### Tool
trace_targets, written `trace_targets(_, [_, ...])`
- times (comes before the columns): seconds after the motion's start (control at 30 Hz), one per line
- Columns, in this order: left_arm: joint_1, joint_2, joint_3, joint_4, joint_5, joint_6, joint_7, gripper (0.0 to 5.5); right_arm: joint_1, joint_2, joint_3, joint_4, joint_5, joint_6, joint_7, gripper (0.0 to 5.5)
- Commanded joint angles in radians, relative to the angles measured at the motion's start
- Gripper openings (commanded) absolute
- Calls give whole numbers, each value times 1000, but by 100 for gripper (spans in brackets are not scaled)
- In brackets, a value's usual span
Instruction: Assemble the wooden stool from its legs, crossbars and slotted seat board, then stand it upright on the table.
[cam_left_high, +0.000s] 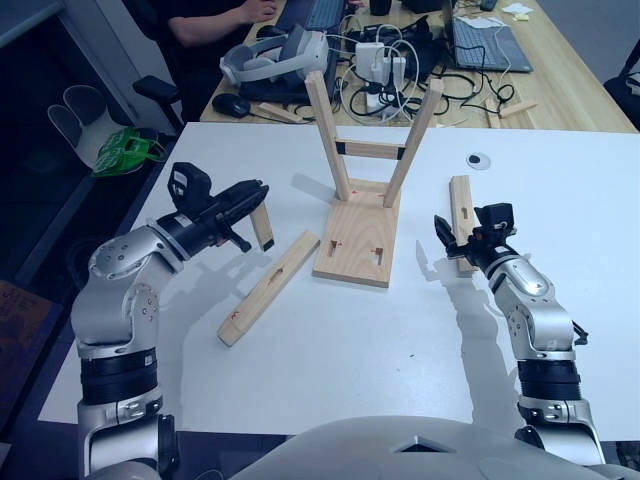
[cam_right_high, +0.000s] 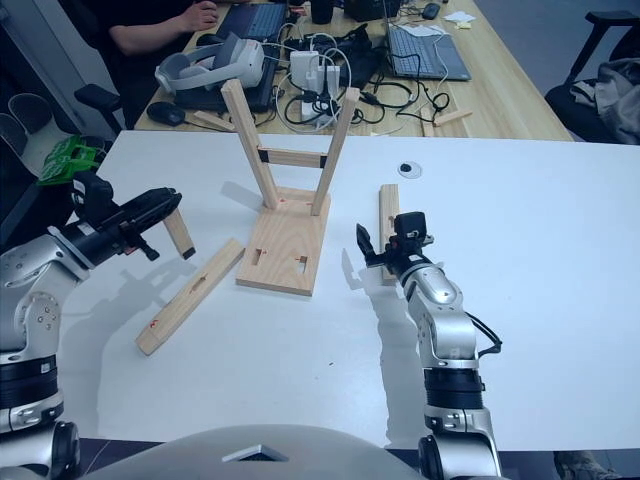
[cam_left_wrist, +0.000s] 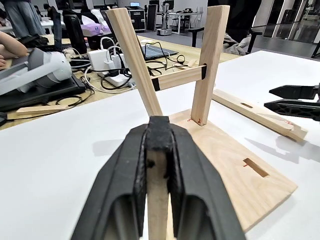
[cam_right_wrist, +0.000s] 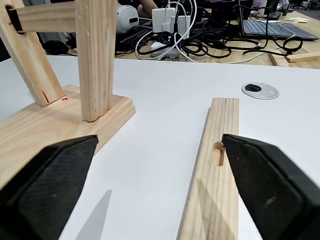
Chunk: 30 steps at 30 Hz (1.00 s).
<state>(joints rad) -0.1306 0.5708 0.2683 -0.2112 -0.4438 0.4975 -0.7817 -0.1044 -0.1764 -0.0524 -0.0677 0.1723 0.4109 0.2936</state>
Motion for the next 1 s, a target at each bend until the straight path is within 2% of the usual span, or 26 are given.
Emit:
trace_targets(0.03, [27,5,2,2,-3,-22,10,41,4,-12,-7,3,7,5,2,459])
trace_targets(0.2, [75,16,4,-48,-59,43,7,41,10,-12,-10,-6,11,13,4,459])
trace_targets(0.4, [58,82,-8,-66,-120,179,-7,41,20,-3,-17,-23,21,20,-8,459])
trace_targets(0.8, [81,-2,-39,-98,-69,143,149,41,19,3,-19,-29,40,36,-11,459])
trace_targets(1.0, [112,-7,-54,-118,-71,140,170,41,20,0,-18,-33,46,44,-11,459])
